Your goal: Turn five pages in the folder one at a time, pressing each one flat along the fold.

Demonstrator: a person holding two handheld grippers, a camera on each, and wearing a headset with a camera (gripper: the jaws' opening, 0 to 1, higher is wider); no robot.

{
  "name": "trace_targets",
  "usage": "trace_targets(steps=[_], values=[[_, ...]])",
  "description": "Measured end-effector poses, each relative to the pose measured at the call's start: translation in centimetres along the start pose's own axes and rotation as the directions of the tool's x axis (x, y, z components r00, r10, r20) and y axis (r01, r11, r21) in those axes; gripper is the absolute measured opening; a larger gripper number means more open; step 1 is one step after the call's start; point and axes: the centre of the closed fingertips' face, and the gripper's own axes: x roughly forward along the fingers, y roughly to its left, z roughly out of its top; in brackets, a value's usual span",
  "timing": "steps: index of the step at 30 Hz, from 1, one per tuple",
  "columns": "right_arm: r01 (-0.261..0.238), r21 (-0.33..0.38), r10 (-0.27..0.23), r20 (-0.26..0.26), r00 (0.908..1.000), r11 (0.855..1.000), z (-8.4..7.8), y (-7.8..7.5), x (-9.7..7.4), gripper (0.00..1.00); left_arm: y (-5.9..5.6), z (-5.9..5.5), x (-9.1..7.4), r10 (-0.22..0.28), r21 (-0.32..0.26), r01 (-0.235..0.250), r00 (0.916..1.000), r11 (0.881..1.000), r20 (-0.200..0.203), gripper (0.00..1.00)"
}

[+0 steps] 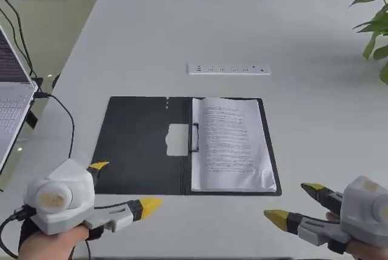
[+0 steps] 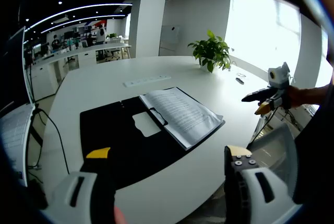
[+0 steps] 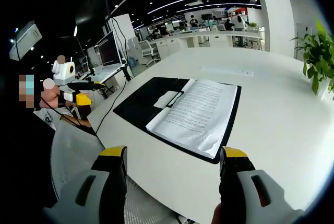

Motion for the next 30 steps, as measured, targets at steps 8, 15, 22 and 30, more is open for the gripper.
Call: trace_targets(steps=[8, 15, 22, 30], values=[[0.006, 0.005, -0.006, 0.003, 1.0000, 1.000, 0.03, -0.24, -0.06, 0.71, -0.06, -0.08, 0.12, -0.003, -0.008, 0.003, 1.0000, 1.000, 0.000, 0.87], [0.006, 0.005, -0.006, 0.001, 1.0000, 1.000, -0.01, -0.26, -0.03, 0.71, -0.03, 0.03, 0.19, -0.003, -0.006, 0.003, 1.0000, 1.000, 0.002, 0.88], [0.007, 0.006, -0.007, 0.001, 1.0000, 1.000, 0.00, -0.31, -0.05, 0.71, 0.18, 0.02, 0.14, 0.001, -0.009, -0.001, 1.0000, 1.000, 0.003, 0.88], [0.006, 0.001, -0.006, 0.002, 1.0000, 1.000, 0.11, -0.19, 0.00, 0.71, 0.14, 0.10, 0.04, 0.001, -0.006, -0.001, 1.0000, 1.000, 0.006, 0.88]])
